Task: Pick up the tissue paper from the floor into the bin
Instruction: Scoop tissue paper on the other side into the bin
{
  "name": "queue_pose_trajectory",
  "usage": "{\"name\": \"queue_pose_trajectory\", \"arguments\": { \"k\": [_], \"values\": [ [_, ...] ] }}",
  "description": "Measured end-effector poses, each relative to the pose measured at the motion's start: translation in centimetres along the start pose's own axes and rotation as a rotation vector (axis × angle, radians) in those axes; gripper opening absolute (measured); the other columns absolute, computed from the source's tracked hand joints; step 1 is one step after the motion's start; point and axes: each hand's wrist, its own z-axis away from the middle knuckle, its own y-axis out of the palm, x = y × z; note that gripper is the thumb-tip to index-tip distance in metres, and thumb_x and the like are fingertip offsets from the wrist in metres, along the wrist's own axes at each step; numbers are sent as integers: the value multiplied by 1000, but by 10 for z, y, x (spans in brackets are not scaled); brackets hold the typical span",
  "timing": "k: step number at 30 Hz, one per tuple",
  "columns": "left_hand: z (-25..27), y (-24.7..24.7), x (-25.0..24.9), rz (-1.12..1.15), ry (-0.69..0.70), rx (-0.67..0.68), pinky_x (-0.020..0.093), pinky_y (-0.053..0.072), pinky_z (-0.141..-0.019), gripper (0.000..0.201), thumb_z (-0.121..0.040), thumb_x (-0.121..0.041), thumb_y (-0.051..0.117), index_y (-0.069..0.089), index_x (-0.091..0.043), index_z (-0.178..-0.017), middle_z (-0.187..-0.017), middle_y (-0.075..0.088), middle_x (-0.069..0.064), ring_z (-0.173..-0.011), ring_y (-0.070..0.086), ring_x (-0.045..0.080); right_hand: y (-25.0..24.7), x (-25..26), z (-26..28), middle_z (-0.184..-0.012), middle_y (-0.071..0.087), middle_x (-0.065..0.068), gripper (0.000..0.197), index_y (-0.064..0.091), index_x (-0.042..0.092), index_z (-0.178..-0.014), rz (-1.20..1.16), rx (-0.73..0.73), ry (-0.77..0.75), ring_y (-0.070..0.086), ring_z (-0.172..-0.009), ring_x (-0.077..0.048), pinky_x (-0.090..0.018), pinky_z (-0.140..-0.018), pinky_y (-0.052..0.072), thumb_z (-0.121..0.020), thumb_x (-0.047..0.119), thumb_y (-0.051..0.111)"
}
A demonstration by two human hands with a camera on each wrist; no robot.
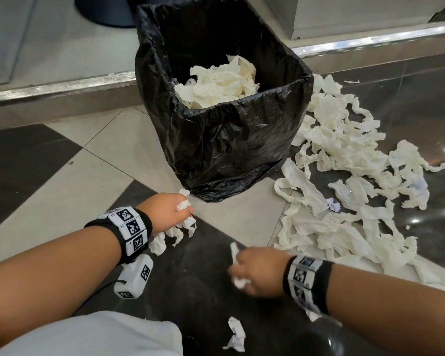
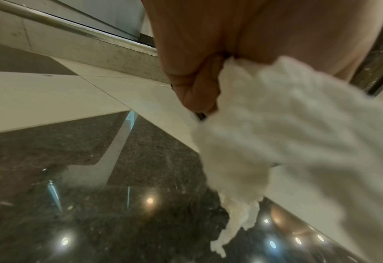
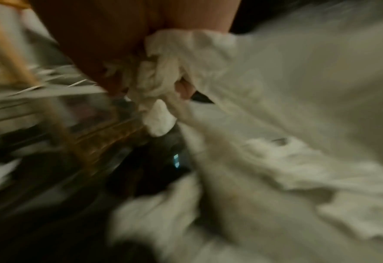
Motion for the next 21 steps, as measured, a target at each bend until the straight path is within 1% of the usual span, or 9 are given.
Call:
{"name": "queue_pose_trajectory", "arguments": {
  "k": [2,4,6,9,12,14,16,18,21],
  "values": [
    [1,0,3,12,-19,-7,21,33,-53,28,-92,-44,46,51,-18,-85,-66,49,-8,-69,50,16,30,26,-1,-107,55,-16,36,52,17,-117,89,147,-147,56,-95,-35,-44,-74,46,-88,38,54],
    [2,-1,6,7,-26,-15,19,31,-52,26,-92,-45,46,49,-20,-85,-66,47,-9,-67,48,14,64,52,4,-92,62,-9,27,53,24,-103,79,306,-58,64,-80,-31,-49,-68,48,-85,43,53],
    [2,-2,9,15,-33,-19,19,32,-52,26,-92,-45,46,49,-20,-84,-66,48,-8,-64,48,11,97,63,5,-66,60,8,30,47,33,-91,63,395,66,62,-49,-18,-56,-58,54,-76,59,49],
    [1,-5,12,73,-45,-46,21,33,-51,27,-92,-41,48,53,-16,-83,-64,50,-6,-61,50,10,101,59,-2,-65,59,8,28,48,33,-89,64,167,75,59,-45,-16,-45,-56,54,-79,59,47],
    [0,-11,14,95,-46,-68,20,36,-54,28,-92,-33,48,58,-7,-90,-67,53,-2,-69,55,19,50,36,-18,-98,59,-13,21,53,15,-106,81,47,-63,63,-78,-33,-36,-62,44,-93,31,47],
    [-1,-16,17,113,-59,-92,21,37,-57,27,-91,-28,48,59,-5,-94,-67,53,-1,-66,52,15,10,14,-27,-115,54,-17,26,46,12,-120,-58,-71,77,57,-99,-36,-37,-76,43,-95,21,42],
    [-1,-21,21,130,-80,-112,22,37,-57,24,-90,-26,48,60,-5,-93,-66,53,-1,-63,50,13,-41,-2,-27,-121,55,-10,30,46,18,-124,-207,-265,214,57,-106,-30,-33,-85,43,-95,20,43],
    [-1,-25,27,153,-103,-118,24,38,-56,22,-88,-25,49,59,-6,-88,-66,54,0,-63,52,15,-99,-8,-19,-117,60,-2,25,52,22,-120,-287,-503,254,57,-105,-21,-29,-87,42,-96,23,44],
    [-1,-29,37,179,-133,-129,26,39,-55,17,-86,-25,50,57,-11,-79,-66,56,2,-66,55,20,-187,-1,3,-93,61,8,17,58,20,-103,-354,-899,198,55,-87,-6,-23,-77,43,-97,28,45]
  ]
}}
